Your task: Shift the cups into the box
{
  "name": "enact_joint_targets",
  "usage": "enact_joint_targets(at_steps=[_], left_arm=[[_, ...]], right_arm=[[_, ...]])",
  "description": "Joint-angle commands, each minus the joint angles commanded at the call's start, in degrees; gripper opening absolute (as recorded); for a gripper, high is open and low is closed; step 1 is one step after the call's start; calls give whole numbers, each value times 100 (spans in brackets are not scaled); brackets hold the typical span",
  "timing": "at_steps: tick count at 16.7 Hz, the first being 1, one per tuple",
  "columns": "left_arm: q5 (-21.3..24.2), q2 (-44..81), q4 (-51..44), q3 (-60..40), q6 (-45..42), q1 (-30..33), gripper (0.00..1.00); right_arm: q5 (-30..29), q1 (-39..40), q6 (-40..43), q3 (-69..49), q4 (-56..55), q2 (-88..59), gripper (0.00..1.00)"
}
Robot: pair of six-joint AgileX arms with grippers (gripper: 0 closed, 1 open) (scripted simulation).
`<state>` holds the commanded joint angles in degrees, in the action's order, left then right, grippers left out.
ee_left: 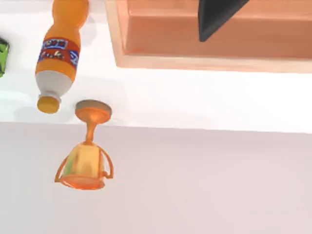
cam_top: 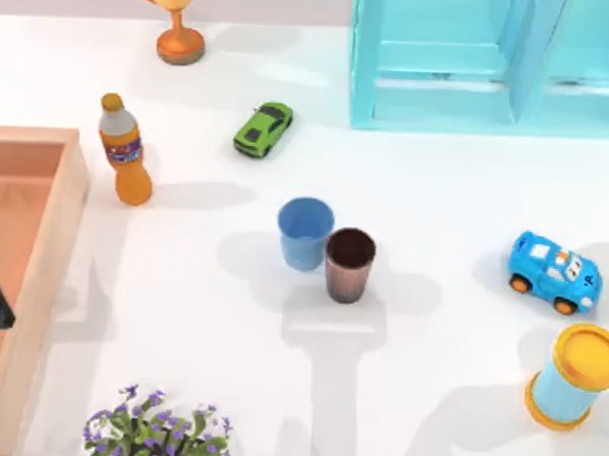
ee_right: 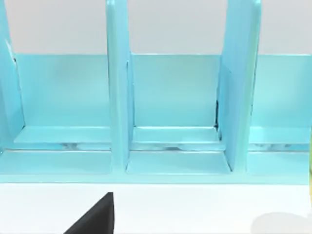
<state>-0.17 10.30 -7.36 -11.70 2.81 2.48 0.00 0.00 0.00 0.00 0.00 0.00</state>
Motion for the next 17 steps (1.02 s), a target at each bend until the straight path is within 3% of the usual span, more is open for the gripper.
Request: enact_joint_targets(at_steps=[6, 17], left_arm=[[-23, 2545, -1774, -2819, 668, 618, 100], [-6, 8999, -6043, -9714, 2240, 2196, 100]], right_arm=[[0, 0, 0, 0, 0, 0, 100], [0, 0, 0, 0, 0, 0, 100]])
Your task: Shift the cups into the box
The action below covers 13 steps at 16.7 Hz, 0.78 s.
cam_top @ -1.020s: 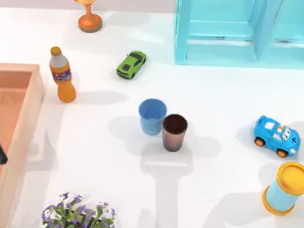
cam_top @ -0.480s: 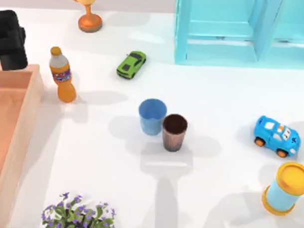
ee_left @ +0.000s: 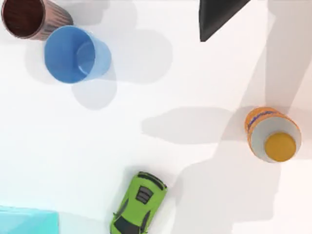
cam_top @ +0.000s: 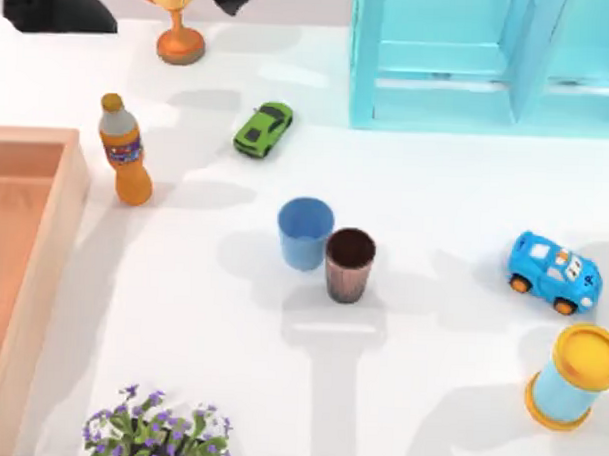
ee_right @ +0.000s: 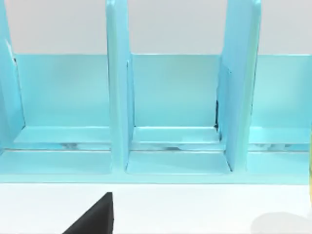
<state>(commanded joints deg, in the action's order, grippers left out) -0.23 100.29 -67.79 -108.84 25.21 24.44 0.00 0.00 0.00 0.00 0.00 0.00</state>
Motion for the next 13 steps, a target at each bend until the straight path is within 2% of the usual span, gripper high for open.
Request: enact_joint_targets(at_steps=[7, 10, 13], left_arm=[[46, 3557, -2334, -3851, 795, 948, 100], [63, 4586, -3015, -4966, 1016, 1238, 100], [73, 5186, -3414, -5611, 1143, 1408, 100]], right_arm=[[0, 0, 0, 0, 0, 0, 100], [0, 0, 0, 0, 0, 0, 100], [0, 0, 0, 0, 0, 0, 100]])
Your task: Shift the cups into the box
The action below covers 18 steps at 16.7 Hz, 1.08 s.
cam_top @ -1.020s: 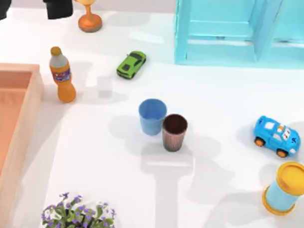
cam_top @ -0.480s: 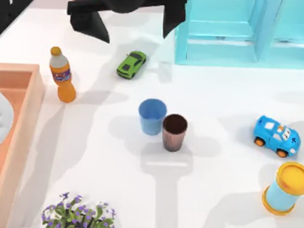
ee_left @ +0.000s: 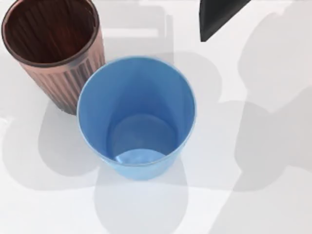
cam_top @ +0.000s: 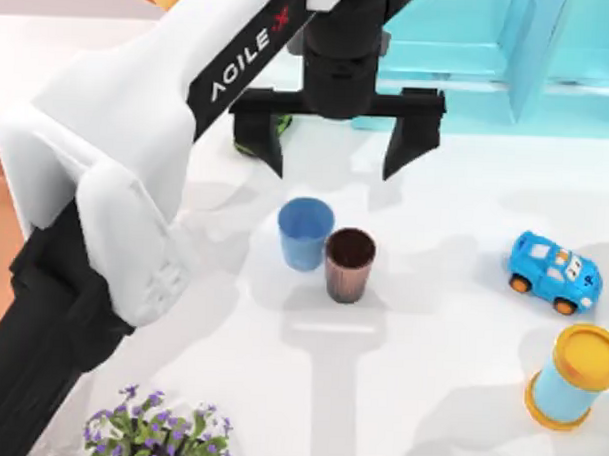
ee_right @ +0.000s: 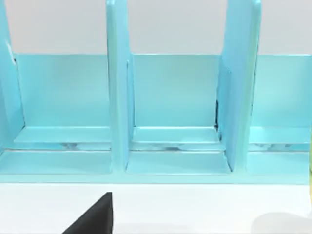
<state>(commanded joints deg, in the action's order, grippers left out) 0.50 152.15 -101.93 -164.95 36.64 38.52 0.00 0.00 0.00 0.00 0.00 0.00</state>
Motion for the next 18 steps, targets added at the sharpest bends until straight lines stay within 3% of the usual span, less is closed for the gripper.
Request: enact_joint_targets(at_steps=[10, 18], left_arm=[[0, 77, 112, 106, 12, 8, 100], [-10, -575, 2100, 2783, 12, 13, 100]], right_arm=[[0, 0, 0, 0, 0, 0, 100], [0, 0, 0, 0, 0, 0, 100]])
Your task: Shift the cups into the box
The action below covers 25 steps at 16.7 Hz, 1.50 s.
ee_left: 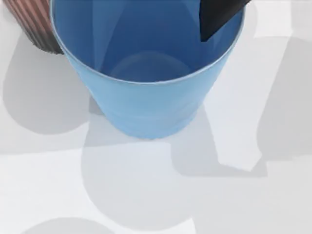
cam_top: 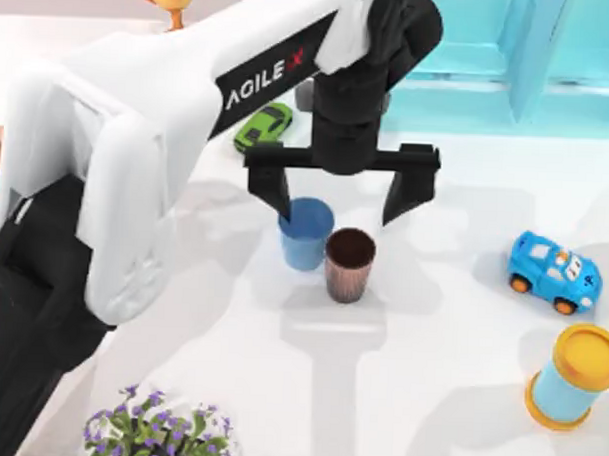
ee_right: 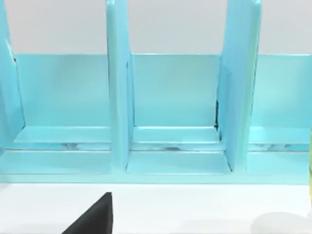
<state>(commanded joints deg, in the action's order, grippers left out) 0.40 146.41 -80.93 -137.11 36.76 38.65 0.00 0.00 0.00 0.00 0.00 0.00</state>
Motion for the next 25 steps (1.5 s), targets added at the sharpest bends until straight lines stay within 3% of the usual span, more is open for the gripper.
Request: enact_joint_targets(at_steps=[4, 10, 23, 25], left_arm=[[-4, -216, 818, 1019, 3, 2, 100], [-4, -242, 950, 1170, 4, 2, 100], [-4, -242, 950, 1170, 4, 2, 2], [-4, -242, 950, 1170, 4, 2, 0]], right_arm=[[0, 0, 0, 0, 0, 0, 100], [0, 0, 0, 0, 0, 0, 100], [0, 0, 0, 0, 0, 0, 100], [0, 0, 0, 0, 0, 0, 100]])
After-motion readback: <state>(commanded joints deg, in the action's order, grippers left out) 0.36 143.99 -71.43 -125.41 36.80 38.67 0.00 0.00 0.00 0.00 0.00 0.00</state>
